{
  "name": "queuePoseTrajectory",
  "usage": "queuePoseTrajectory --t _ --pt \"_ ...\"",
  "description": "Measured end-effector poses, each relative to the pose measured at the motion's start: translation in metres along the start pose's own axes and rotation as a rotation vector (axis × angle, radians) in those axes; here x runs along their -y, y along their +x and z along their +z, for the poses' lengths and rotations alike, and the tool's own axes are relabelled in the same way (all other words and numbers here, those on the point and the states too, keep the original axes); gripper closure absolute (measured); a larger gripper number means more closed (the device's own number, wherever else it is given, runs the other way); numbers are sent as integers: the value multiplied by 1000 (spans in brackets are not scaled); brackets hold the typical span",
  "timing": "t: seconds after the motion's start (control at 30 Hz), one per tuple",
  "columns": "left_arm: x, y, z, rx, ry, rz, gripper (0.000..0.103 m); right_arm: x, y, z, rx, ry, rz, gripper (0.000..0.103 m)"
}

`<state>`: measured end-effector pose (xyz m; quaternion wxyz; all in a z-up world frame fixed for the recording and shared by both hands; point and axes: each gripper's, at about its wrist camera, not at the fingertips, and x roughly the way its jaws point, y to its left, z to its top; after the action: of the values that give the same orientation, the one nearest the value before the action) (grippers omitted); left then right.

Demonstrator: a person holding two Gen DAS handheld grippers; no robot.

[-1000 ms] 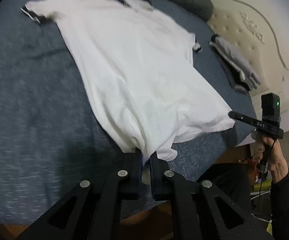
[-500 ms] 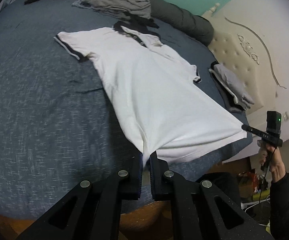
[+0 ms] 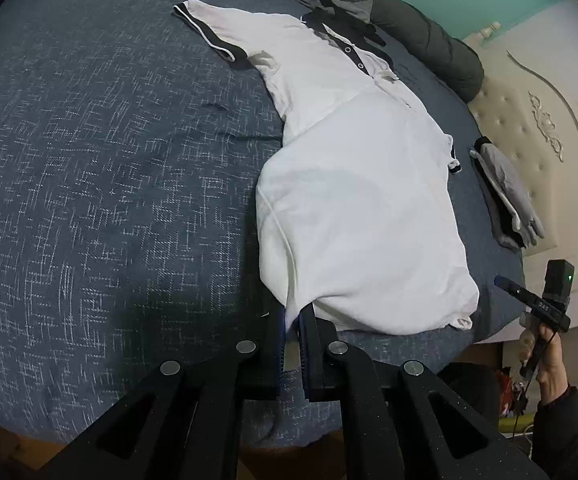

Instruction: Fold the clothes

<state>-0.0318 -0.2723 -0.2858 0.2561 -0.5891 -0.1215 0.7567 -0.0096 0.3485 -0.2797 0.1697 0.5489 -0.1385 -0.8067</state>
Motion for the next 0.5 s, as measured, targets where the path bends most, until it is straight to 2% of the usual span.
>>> queuePoseTrajectory --t 0.07,0.2,0.43,0.47,0.5 --pt "-3 2 2 -1 -3 1 97 7 4 -3 -25 17 -12 61" --pt "-2 3 4 -2 4 0 97 17 25 -9 -82 88 21 57" --pt "3 -4 5 5 20 0 97 7 60 -10 -167 96 28 57" --pt "4 -5 5 6 22 0 97 8 62 -9 -170 105 28 58" --pt "5 -6 5 8 24 0 97 7 64 -9 -171 106 18 66"
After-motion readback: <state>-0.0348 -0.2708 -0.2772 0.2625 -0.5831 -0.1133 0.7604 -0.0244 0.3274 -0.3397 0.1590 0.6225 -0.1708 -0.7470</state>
